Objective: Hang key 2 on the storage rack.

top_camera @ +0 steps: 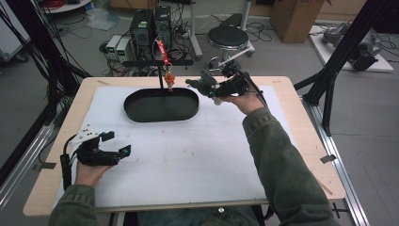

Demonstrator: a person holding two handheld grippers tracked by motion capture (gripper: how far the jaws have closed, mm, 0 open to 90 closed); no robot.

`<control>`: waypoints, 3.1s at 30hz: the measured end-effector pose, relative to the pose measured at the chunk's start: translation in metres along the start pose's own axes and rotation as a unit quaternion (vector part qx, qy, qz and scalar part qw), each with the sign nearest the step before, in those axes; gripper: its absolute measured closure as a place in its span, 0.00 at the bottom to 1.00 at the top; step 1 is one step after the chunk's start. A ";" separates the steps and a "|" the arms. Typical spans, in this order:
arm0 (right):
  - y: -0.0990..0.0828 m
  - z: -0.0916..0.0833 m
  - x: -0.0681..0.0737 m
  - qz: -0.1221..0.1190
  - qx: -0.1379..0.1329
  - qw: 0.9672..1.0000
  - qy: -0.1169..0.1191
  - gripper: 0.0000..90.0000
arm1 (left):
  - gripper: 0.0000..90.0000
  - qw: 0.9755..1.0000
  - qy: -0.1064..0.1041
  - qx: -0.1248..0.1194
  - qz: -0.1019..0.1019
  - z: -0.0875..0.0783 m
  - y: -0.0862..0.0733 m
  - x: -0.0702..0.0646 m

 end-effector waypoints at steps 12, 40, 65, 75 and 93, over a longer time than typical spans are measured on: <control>0.034 0.012 -0.008 0.037 -0.005 0.999 -0.019 0.53 | 0.03 1.000 0.005 -0.001 0.003 -0.001 0.000 0.002; 0.052 0.051 -0.027 0.121 -0.037 0.990 -0.064 0.53 | 0.03 1.000 0.002 0.004 -0.006 0.000 -0.001 0.004; 0.001 0.029 -0.039 0.112 -0.077 0.990 -0.039 0.01 | 0.03 1.000 0.000 0.006 -0.012 0.001 -0.002 0.004; -0.021 0.013 -0.042 0.095 -0.087 0.991 -0.043 0.01 | 0.03 1.000 0.002 0.008 -0.010 0.001 -0.002 0.004; -0.048 -0.015 -0.038 0.065 -0.118 0.990 -0.047 0.01 | 0.03 1.000 0.005 0.011 -0.009 0.001 -0.002 0.004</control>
Point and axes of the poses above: each handheld gripper's, and its own axes: z roughly forward along the jaws, y roughly out of its top, x roughly to its left, the point moved 8 cm from there along z, roughly forward along the jaws, and after that the axes turned 1 degree about -y, right-handed, at the moved point
